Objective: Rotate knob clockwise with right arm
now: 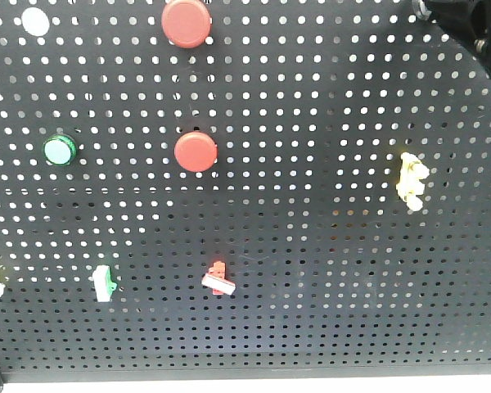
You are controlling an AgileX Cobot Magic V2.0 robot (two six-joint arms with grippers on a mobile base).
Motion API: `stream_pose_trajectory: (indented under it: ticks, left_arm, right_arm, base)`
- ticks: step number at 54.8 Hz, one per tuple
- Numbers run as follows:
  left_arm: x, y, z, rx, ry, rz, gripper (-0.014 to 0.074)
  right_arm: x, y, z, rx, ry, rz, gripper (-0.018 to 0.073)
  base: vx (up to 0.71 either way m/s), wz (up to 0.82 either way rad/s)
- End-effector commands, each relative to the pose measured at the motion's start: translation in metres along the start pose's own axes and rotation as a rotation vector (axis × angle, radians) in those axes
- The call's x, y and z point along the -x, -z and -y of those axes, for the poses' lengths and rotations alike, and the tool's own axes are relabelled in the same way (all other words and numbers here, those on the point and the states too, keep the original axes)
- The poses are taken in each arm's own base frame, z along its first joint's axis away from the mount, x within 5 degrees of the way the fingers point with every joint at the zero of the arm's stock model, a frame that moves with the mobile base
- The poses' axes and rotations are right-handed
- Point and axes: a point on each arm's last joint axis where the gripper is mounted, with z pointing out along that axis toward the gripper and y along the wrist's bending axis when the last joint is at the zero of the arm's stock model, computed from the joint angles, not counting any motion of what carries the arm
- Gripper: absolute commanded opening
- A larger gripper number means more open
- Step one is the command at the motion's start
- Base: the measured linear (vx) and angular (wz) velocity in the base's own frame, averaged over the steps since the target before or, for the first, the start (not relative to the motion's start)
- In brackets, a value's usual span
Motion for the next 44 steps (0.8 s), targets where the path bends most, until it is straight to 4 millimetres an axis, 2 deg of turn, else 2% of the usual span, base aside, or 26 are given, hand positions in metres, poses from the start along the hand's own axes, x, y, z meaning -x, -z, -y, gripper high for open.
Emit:
stream_pose_trajectory:
  ticks: [1,8,16,28,34,44]
  left_arm:
    - [-0.001,-0.001,0.001,-0.004,0.009,0.069,-0.0006]
    - [-0.001,-0.001,0.001,-0.004,0.009,0.069,-0.0006]
    - [-0.001,-0.001,0.001,-0.004,0.009,0.069,-0.0006]
    - [-0.001,-0.001,0.001,-0.004,0.009,0.069,-0.0006]
    - [-0.001,-0.001,0.001,-0.004,0.009,0.069,-0.0006]
    - [-0.001,-0.001,0.001,-0.004,0.009,0.069,-0.0006]
  right_arm:
    - [0.025,0.007,-0.021,0.16,-0.065,0.188,0.0111]
    - [0.025,0.008,-0.022,0.16,-0.042,0.194,0.0139]
    - [0.024,0.007,-0.021,0.149,-0.036,0.179,0.0213]
    - [0.025,0.015,-0.023,0.135,-0.035,0.155,0.0412]
    - [0.031,0.028,-0.028,0.137,-0.025,0.154,0.0481]
    - [0.039,0.061,-0.035,0.083,0.137,0.112,0.0495]
  base:
    - [0.0,0.0]
    - [0.0,0.0]
    - [0.0,0.0]
    - [0.0,0.0]
    - [0.0,0.0]
    - [0.0,0.0]
